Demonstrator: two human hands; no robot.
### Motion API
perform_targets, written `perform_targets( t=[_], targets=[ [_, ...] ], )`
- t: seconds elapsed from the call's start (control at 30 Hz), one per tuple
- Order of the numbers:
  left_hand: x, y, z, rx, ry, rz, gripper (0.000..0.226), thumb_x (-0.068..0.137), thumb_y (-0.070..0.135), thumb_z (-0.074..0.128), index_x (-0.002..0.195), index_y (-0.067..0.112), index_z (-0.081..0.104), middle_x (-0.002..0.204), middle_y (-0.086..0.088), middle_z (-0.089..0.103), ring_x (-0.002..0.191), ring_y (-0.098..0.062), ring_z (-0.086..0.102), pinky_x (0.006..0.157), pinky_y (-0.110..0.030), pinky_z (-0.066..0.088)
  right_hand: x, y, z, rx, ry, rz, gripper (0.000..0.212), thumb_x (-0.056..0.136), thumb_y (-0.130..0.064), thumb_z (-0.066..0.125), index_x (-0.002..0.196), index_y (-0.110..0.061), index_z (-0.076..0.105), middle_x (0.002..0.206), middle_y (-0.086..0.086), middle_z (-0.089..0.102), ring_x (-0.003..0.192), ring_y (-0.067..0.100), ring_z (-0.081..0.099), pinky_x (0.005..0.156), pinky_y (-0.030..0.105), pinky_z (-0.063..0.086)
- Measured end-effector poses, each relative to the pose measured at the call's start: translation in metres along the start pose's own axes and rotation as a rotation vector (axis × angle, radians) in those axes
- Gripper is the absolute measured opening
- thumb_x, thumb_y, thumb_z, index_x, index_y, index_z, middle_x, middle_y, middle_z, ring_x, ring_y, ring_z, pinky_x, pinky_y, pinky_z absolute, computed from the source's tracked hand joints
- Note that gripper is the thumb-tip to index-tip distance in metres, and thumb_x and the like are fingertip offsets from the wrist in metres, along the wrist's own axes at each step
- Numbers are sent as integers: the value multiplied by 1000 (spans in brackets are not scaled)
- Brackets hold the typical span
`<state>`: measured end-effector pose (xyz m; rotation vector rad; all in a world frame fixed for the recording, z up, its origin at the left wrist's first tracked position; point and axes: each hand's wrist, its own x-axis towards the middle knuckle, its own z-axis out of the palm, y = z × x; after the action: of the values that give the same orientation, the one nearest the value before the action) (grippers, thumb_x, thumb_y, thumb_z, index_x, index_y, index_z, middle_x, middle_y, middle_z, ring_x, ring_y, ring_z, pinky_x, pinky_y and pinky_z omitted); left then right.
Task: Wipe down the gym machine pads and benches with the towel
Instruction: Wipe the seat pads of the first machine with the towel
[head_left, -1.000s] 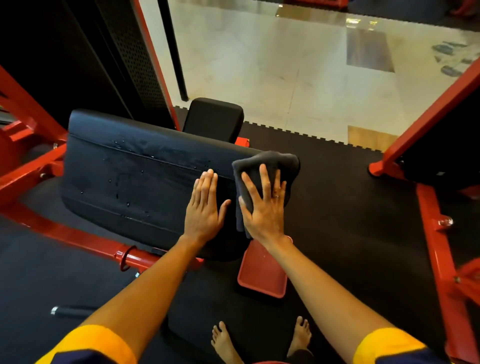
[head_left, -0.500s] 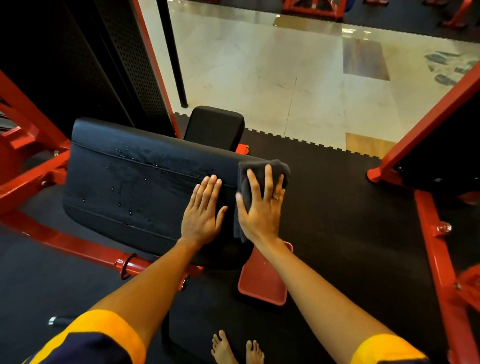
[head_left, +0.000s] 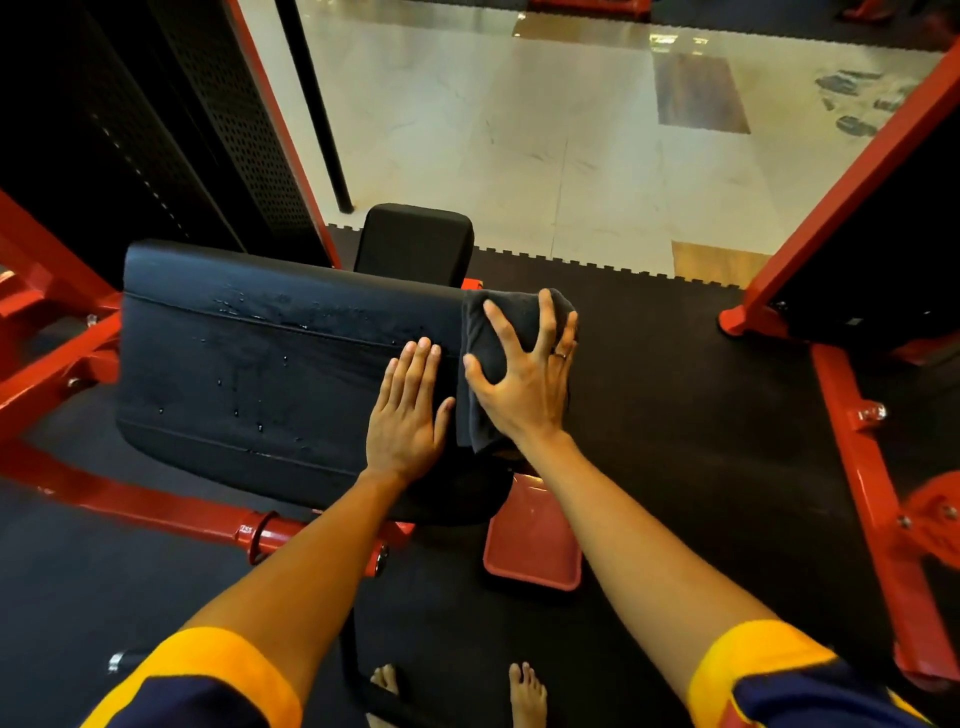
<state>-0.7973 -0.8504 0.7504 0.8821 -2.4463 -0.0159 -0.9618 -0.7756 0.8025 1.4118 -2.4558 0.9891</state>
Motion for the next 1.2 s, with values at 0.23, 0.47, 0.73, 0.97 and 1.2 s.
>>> perform_targets(
  t=[0.23,0.47,0.73,0.97,1.2],
  targets=[
    [3,-4,-2,8,-8,58,65,109,40,32,159,0,24,168,-18,18,157,-29,13,128,-47,14,-33,-21,14,292,105,395,75,93,-65,51,160,-43,22,168,8,20,145,33,42,100,52,51],
    [6,-14,0,11,-21,150,68,108,40,35,160,-1,19,168,-20,16,157,-31,12,128,-45,10,-70,-48,25,155,184,477,71,99,-61,48,161,-39,22,164,12,31,143,36,43,103,52,51],
    [6,-15,-3,-31,-48,157,69,108,40,36,161,0,16,169,-18,12,158,-28,5,129,-43,3,-19,-23,7,311,151,723,60,104,-60,44,159,-38,31,151,8,55,130,38,56,103,46,46],
    [8,-17,-4,-45,-61,194,70,108,40,37,160,-1,14,169,-19,11,158,-30,5,129,-43,1,-81,-45,24,317,255,881,59,101,-65,44,150,-32,45,141,7,62,123,38,61,96,45,48],
    [9,-32,-8,-30,-91,276,69,108,41,33,161,1,14,169,-18,10,158,-29,4,129,-42,1,-19,-47,10,278,182,980,62,106,-62,30,159,-30,35,154,11,49,138,39,48,112,50,36]
  ],
)
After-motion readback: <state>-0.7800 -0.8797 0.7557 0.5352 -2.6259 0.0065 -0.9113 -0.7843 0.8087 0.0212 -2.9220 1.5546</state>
